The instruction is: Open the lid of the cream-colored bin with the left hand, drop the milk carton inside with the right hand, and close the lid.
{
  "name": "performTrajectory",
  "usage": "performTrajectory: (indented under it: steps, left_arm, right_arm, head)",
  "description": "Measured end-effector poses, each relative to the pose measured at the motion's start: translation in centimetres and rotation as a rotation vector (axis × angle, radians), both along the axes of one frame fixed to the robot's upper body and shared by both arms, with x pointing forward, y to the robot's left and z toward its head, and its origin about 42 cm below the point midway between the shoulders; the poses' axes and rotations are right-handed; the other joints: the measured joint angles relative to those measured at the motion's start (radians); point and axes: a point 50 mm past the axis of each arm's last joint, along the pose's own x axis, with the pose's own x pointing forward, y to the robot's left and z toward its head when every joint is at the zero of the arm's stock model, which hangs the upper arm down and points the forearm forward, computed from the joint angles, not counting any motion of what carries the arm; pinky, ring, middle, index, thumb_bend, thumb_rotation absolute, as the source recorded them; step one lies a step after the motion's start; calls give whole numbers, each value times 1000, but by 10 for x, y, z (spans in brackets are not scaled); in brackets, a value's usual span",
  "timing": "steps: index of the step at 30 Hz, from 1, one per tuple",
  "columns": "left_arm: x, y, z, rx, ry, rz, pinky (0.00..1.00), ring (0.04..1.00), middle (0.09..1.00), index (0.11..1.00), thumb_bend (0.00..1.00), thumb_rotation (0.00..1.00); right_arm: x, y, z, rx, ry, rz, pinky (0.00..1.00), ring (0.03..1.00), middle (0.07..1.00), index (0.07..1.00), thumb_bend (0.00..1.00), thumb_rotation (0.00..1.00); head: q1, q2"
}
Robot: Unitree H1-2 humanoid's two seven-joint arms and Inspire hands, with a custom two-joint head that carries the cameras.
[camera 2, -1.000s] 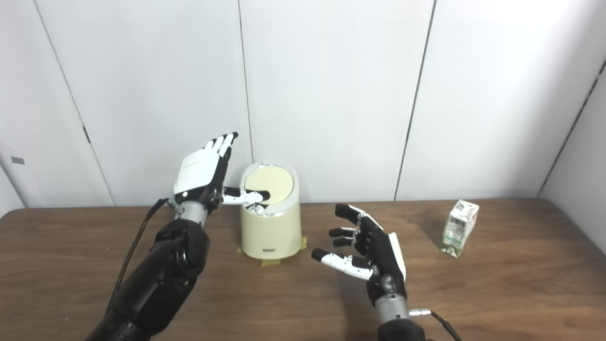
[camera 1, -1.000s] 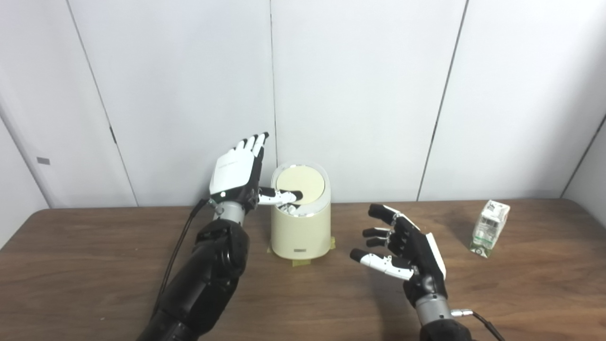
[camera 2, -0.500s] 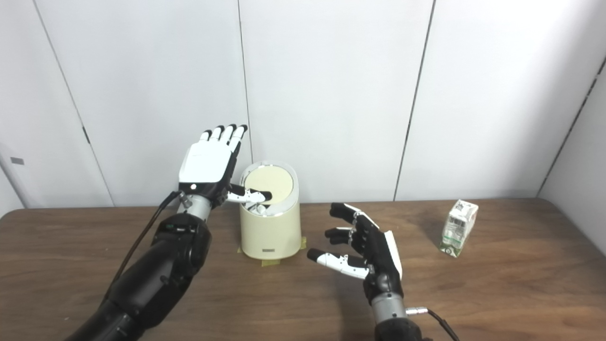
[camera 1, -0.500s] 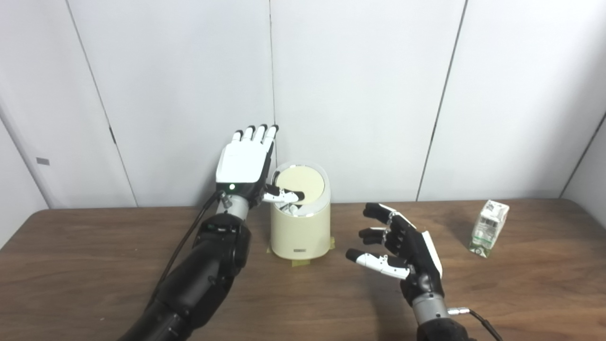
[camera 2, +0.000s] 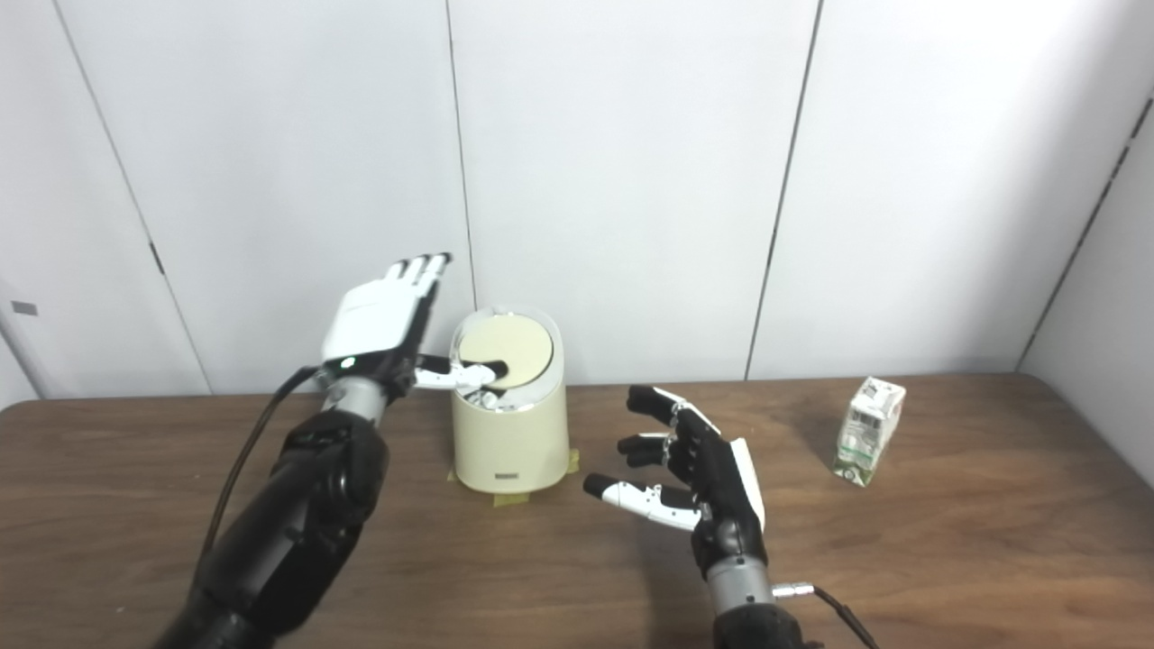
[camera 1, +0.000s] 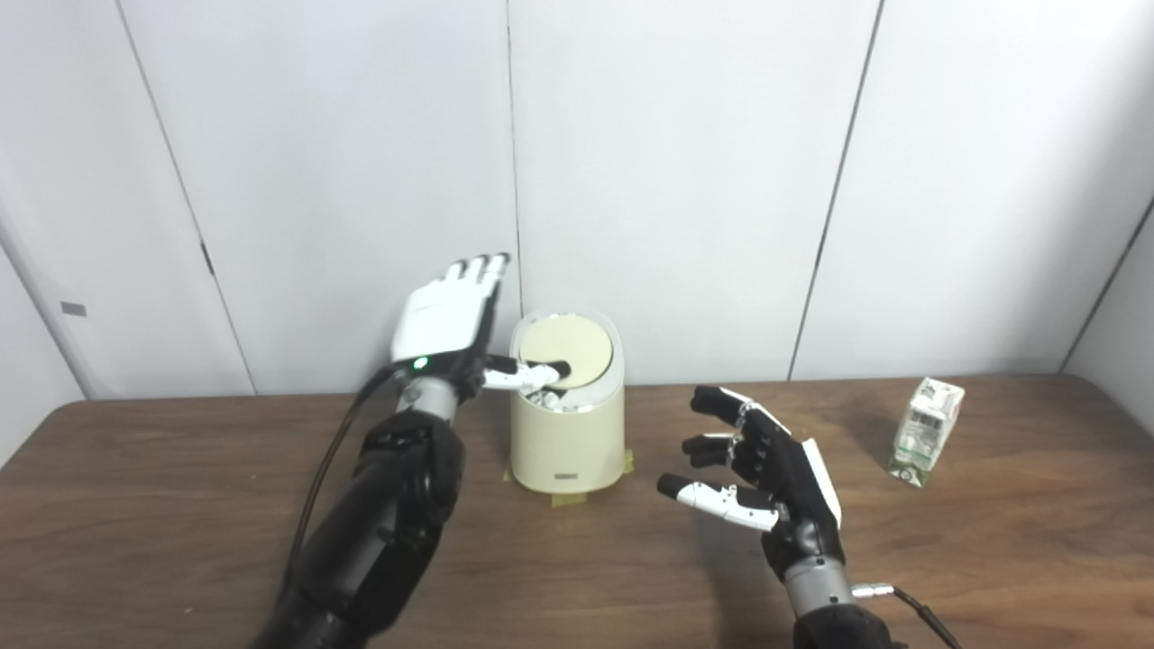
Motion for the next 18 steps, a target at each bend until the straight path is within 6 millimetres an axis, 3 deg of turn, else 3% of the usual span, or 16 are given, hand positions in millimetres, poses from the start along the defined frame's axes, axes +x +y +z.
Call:
performTrajectory:
  steps: [5,10,14,18]
  left_arm:
    - [-26,21,-3,-233,-21,-7,828,977,1000,1000,1000,488]
    - [-50,65,-6,-424,-36,-16,898,973,971,996,968,426]
    - [-77,102,-38,-536,40,-21,878,919,925,949,983,388]
    - [-106,123,-77,-601,94,2,758,803,828,874,922,332]
  right_arm:
    - [1,-1,-3,4,7,4,489,563,767,726,732,0]
    - [3,-1,-4,10,10,7,516,569,771,729,739,0]
    - [4,-6,-7,7,16,9,518,569,769,733,743,0]
    - [4,-12,-7,17,16,6,565,602,771,736,756,0]
  head:
    - [3,-6]
    - [8,-9]
    - [14,-9]
    - [15,-11]
